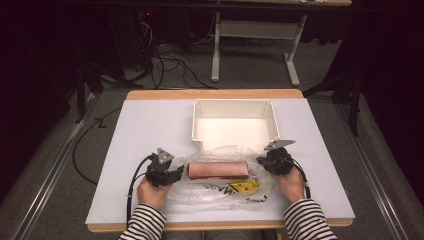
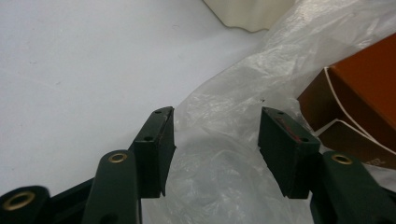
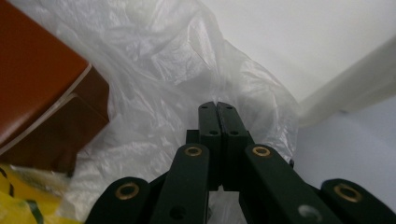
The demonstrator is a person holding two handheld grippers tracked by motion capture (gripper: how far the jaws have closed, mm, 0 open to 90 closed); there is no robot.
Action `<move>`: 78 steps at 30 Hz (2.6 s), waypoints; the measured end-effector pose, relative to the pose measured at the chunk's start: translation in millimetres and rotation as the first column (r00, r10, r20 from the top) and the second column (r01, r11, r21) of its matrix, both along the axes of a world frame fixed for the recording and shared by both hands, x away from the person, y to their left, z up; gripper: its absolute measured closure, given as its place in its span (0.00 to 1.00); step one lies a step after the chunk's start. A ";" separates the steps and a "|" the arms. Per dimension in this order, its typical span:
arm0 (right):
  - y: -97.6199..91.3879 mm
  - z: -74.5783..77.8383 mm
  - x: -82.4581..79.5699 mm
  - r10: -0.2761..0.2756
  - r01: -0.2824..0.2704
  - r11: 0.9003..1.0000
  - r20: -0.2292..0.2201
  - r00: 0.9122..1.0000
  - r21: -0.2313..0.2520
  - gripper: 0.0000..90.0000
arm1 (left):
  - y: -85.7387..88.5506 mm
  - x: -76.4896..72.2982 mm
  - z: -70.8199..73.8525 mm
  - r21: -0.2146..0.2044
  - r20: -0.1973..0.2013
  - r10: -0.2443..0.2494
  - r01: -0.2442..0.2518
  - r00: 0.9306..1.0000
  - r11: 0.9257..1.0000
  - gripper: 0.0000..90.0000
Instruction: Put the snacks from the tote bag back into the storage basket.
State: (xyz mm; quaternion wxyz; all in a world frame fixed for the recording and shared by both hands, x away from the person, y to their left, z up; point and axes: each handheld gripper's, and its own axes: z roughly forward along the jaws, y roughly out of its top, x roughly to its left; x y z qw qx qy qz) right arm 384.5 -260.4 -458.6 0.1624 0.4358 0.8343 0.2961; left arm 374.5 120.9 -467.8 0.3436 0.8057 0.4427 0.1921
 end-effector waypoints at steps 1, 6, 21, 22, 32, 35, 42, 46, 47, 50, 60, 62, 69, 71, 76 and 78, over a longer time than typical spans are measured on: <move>-1.9 -1.8 -1.3 -0.002 0.002 1.000 0.000 1.000 -0.004 1.00 | -0.4 0.3 -1.7 0.010 0.001 0.002 -0.002 1.000 1.000 0.52; -17.2 -9.1 -8.8 -0.043 0.043 0.999 0.008 0.999 -0.014 1.00 | -2.4 1.6 -10.0 0.060 0.011 -0.001 0.000 1.000 0.998 0.51; -22.2 28.7 -25.5 -0.059 0.039 0.989 0.134 0.989 0.141 0.63 | 4.8 -0.3 -17.5 0.013 0.066 -0.009 0.008 0.998 1.000 0.45; -21.2 30.8 -26.2 -0.046 0.026 0.990 0.142 0.989 0.141 0.62 | 5.1 -0.3 -17.6 0.009 0.065 -0.011 0.010 0.998 1.000 0.45; 0.3 48.1 -33.1 0.090 -0.129 0.976 0.220 0.971 0.174 0.54 | 6.0 -6.8 -17.1 0.001 0.124 -0.029 0.029 0.992 1.000 0.43; 10.9 52.0 -33.3 0.140 -0.182 0.968 0.229 0.963 0.174 0.53 | 9.6 -10.0 -16.1 -0.036 0.155 -0.022 0.028 0.988 0.999 0.40; 38.0 48.4 -27.6 0.248 -0.273 0.955 0.190 0.950 0.119 0.50 | 13.3 -10.7 -14.6 -0.072 0.158 -0.033 0.045 0.987 0.996 0.38; 48.1 40.8 -20.0 0.286 -0.303 0.948 0.153 0.946 0.101 0.49 | 17.1 -12.8 -13.1 -0.089 0.160 -0.031 0.045 0.987 0.995 0.37; 49.4 39.6 -19.2 0.287 -0.303 0.947 0.144 0.947 0.106 0.48 | 18.0 -13.6 -12.6 -0.088 0.166 -0.030 0.045 0.986 0.995 0.37; 52.6 35.4 -15.3 0.300 -0.313 0.944 0.119 0.946 0.108 0.46 | 20.2 -15.0 -12.3 -0.091 0.169 -0.023 0.039 0.985 0.995 0.36; 58.3 27.2 -10.0 0.349 -0.355 0.926 0.065 0.935 0.131 0.38 | 19.8 -14.9 -15.7 -0.079 0.164 -0.019 0.032 0.986 0.996 0.36; 58.0 27.3 -11.8 0.364 -0.368 0.920 0.057 0.930 0.131 0.38 | 19.9 -14.9 -15.9 -0.083 0.165 -0.018 0.032 0.986 0.996 0.36; 56.8 26.1 -19.9 0.382 -0.387 0.914 0.060 0.922 0.119 0.38 | 19.5 -14.5 -16.0 -0.079 0.160 -0.026 0.039 0.987 0.996 0.36; 58.2 24.2 -20.4 0.389 -0.392 0.913 0.047 0.920 0.115 0.36 | 19.2 -14.9 -16.0 -0.075 0.163 -0.027 0.039 0.986 0.996 0.36; 63.3 16.4 -18.5 0.407 -0.404 0.908 -0.006 0.913 0.108 0.32 | 19.4 -14.6 -16.0 -0.076 0.160 -0.026 0.039 0.987 0.996 0.36; 63.3 15.9 -18.6 0.408 -0.405 0.908 -0.006 0.913 0.107 0.32 | 19.3 -14.5 -16.0 -0.073 0.159 -0.027 0.039 0.987 0.997 0.36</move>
